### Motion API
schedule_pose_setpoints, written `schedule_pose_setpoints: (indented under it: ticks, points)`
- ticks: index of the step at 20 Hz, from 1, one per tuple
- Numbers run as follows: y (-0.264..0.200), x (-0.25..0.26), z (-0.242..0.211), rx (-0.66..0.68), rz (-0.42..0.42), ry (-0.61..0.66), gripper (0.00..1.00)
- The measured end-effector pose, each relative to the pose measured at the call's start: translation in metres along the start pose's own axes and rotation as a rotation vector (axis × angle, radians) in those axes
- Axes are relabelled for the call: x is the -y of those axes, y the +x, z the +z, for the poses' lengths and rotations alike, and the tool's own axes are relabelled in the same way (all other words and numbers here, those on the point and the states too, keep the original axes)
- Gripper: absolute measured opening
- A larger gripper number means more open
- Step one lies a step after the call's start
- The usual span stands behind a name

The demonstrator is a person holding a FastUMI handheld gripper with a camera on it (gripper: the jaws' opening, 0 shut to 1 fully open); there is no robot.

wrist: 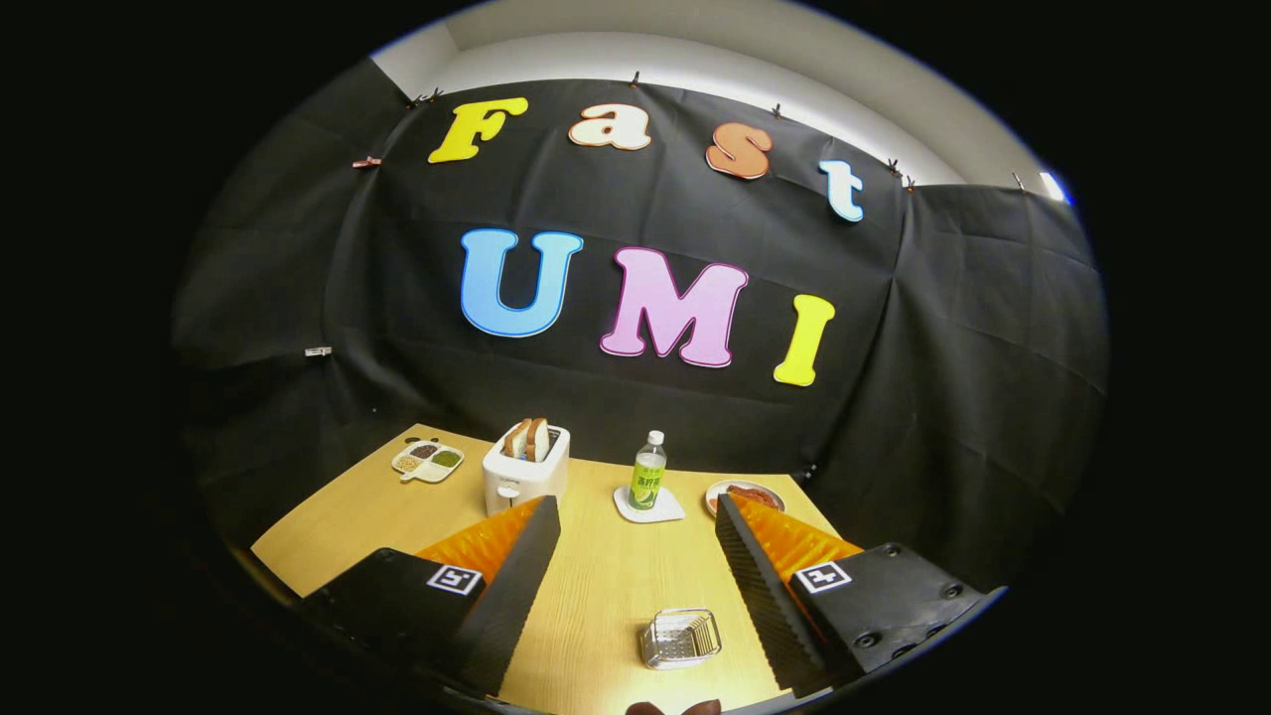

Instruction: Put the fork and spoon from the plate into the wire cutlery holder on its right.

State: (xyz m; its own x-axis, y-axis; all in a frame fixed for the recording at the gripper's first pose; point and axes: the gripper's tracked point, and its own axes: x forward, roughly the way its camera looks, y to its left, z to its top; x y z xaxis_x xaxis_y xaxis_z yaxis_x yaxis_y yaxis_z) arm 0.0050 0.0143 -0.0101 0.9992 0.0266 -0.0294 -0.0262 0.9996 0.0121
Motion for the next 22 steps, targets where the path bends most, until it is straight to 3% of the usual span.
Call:
schedule_pose_setpoints:
  ticks: [3,7,12,16,22]
  points:
    - [0.004,-0.011,-0.010,-0.042,0.035,0.018,0.98]
    - [0.007,-0.051,-0.041,-0.171,0.158,0.077,0.98]
    - [0.001,-0.122,-0.096,-0.427,0.352,0.133,0.99]
    - [-0.011,-0.166,-0.154,-0.679,0.432,0.186,0.99]
    - [-0.015,-0.221,-0.236,-0.967,0.474,0.199,0.79]
